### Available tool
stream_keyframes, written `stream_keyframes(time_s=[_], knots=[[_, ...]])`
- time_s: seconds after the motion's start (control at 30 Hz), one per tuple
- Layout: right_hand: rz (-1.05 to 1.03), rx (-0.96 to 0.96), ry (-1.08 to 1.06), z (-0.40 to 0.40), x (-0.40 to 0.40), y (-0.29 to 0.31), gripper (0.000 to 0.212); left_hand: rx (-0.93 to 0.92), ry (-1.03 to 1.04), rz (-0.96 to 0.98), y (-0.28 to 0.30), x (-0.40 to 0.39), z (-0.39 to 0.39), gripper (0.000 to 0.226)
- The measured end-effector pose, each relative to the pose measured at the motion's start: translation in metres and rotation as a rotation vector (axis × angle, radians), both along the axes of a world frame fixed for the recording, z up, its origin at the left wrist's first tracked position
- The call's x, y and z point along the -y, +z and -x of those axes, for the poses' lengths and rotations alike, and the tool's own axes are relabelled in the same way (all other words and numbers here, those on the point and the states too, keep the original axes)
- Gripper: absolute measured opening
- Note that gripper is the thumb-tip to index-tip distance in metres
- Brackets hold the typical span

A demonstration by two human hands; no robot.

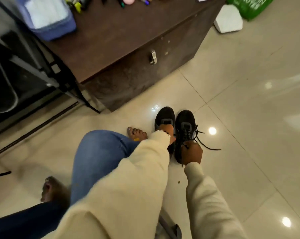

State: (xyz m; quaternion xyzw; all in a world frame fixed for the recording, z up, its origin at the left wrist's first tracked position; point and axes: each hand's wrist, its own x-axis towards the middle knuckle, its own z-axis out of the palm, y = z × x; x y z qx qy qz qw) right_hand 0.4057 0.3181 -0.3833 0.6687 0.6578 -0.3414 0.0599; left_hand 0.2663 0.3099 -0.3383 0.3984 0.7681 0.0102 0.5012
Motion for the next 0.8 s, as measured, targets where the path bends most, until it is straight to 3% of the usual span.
stream_keyframes(time_s=[0.2, 0.37, 0.63, 0.8], knots=[[-0.187, -0.300, 0.022, 0.070, -0.016, 0.102, 0.019, -0.077, 0.252, -0.337, 0.111, 0.024, 0.057, 0.033], [-0.308, -0.529, 0.118, 0.136, -0.007, 0.189, 0.014, -0.259, 0.378, -0.578, 0.186, 0.086, 0.119, 0.023], [-0.352, -0.722, 0.411, 0.236, 0.072, 0.291, 0.012, -0.490, 0.679, -0.841, 0.269, 0.224, 0.195, 0.018], [-0.265, -0.810, 0.641, 0.296, 0.145, 0.323, 0.011, -0.744, 0.920, -0.840, 0.293, 0.324, 0.241, 0.018]])
